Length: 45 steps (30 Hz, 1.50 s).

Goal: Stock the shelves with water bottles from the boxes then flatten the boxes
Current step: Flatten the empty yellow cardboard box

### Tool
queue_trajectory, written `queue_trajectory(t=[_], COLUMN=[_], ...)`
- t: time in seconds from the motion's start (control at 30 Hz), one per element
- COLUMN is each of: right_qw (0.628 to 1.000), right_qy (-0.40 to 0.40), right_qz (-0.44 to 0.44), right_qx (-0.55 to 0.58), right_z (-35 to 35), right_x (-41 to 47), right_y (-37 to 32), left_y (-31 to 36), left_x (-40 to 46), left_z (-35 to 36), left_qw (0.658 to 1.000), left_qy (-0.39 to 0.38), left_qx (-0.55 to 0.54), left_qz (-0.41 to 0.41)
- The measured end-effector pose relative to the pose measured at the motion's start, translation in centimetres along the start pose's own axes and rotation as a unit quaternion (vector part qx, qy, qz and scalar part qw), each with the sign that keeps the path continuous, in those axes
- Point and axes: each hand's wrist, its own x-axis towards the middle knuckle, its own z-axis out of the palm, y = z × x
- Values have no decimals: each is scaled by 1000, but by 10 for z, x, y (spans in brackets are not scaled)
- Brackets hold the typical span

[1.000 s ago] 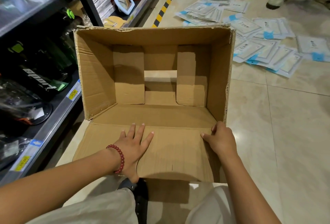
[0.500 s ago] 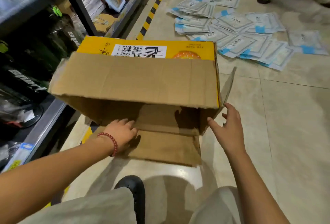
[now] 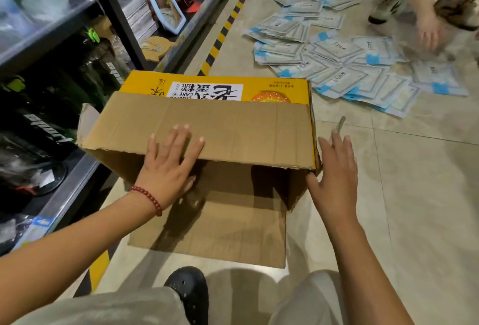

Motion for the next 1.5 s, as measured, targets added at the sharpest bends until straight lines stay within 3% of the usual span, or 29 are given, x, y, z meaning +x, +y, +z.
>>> queue_trajectory(t=[0.17, 0.37, 0.43, 0.6, 0.77, 0.87, 0.97, 1.07, 1.2, 1.33, 1.5], right_qw=[987, 954, 957, 962, 971, 969, 970, 967, 962, 960, 959], right_qy=[-93, -153, -174, -265, -205, -203, -200, -203, -197, -191, -160], right_qz=[6, 47, 46, 64, 123, 139, 136, 154, 185, 196, 225], right_qx=[-130, -252, -227, 15, -15, -19, -12, 6, 31, 53, 72], right_z=[-15, -57, -67, -64, -34, -30, -31, -35, -34, -26, -22], right_x=[1, -3, -4, -10, -1, -1, -3, -1, 2, 1, 5], right_y=[-7, -10, -9, -19, -40, -37, -33, -30, -33, -40, -38], left_y=[7, 17, 16, 22, 22, 0, -40, -87, -120, -132, -136], left_x=[-3, 6, 10, 27, 42, 37, 23, 7, -4, -7, -14], left_z=[7, 3, 1, -5, -9, -16, -18, -16, -12, -7, -14], left_qw=[989, 978, 977, 974, 975, 982, 981, 970, 941, 936, 955], left_qy=[-136, -200, -201, -216, -210, -169, -108, -91, -139, -172, -120], left_qx=[19, 34, 40, 27, -22, -73, -100, -44, -32, 0, 82], left_qz=[-44, -56, -60, -69, -64, -47, -126, -220, -307, -307, -258])
